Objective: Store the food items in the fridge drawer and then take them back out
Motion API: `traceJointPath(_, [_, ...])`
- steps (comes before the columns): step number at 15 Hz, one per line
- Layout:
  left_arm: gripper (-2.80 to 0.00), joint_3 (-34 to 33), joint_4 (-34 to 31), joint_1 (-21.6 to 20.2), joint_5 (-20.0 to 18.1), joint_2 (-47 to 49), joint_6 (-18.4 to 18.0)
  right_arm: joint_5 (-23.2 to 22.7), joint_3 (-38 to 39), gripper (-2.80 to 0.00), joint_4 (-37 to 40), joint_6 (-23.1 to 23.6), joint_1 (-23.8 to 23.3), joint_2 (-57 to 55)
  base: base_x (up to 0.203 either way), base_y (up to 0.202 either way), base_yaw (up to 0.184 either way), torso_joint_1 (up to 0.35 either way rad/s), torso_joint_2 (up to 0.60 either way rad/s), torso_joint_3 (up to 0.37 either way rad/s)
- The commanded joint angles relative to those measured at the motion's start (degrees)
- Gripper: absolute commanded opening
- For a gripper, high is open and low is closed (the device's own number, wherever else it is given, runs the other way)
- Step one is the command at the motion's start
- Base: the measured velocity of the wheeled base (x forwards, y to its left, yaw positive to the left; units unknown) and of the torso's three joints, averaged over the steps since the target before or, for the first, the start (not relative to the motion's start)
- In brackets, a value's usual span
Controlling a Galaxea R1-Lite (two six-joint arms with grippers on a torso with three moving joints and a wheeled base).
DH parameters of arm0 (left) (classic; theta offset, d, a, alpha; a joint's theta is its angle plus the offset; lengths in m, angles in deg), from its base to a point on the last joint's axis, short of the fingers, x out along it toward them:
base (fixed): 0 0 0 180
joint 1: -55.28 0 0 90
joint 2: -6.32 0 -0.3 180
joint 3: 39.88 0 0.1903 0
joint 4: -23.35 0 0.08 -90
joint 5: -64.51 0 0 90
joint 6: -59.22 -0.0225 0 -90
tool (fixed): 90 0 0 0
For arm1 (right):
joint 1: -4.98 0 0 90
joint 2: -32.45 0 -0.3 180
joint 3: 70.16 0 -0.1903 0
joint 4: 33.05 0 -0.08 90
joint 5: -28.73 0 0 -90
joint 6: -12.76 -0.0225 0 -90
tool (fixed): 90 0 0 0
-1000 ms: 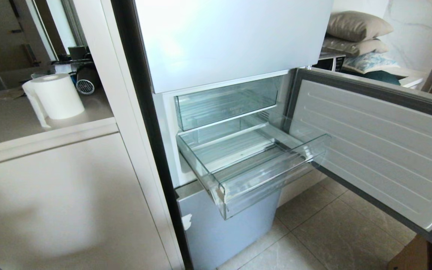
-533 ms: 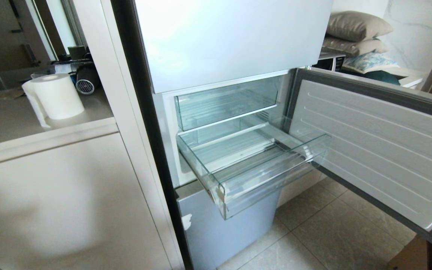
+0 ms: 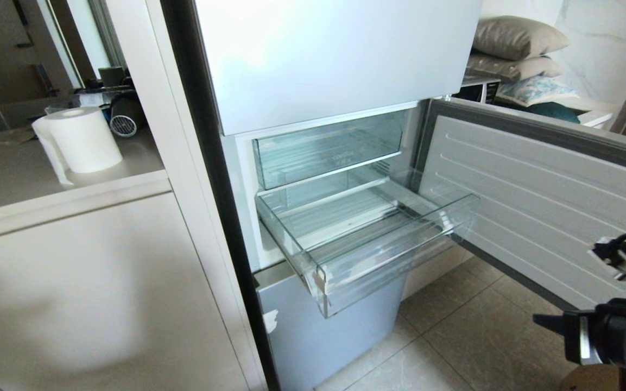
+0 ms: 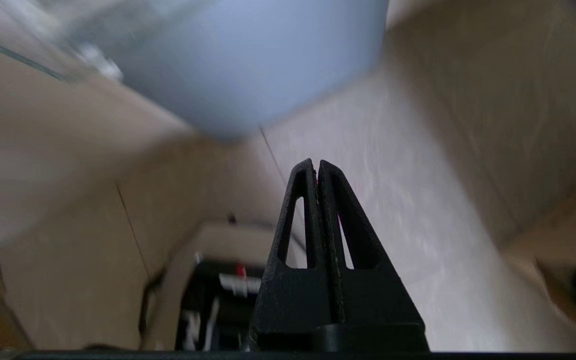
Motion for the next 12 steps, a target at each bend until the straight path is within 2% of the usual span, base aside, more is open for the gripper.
traceJointPath(1, [-2.80,0.00,0.01,-0.02,0.02,-0.01,0.00,0.06,-2.65,-2.80,-2.42,0.12,0.36,-16.12,0.000,0.000,0.000,0.000,0.00,0.000])
traceJointPath(7, [-2.80,0.00,0.01,-0.02,0.02,-0.01,0.00,0.28,-11.71,-2.80,-17.87,0.69,0.67,-39.55,0.000,0.000,0.000,0.000,0.00,0.000])
traceJointPath(9, [-2.80,0.00,0.01,-0.02,0.02,-0.01,0.00,0.27,-17.75,-2.80,-21.79,0.80,0.72,-46.26,0.000,0.000,0.000,0.000,0.00,0.000])
traceJointPath(12, [-2.80,0.00,0.01,-0.02,0.02,-0.01,0.00,0.59,-29.83,-2.80,-23.60,0.44,1.36,-54.71,0.000,0.000,0.000,0.000,0.00,0.000])
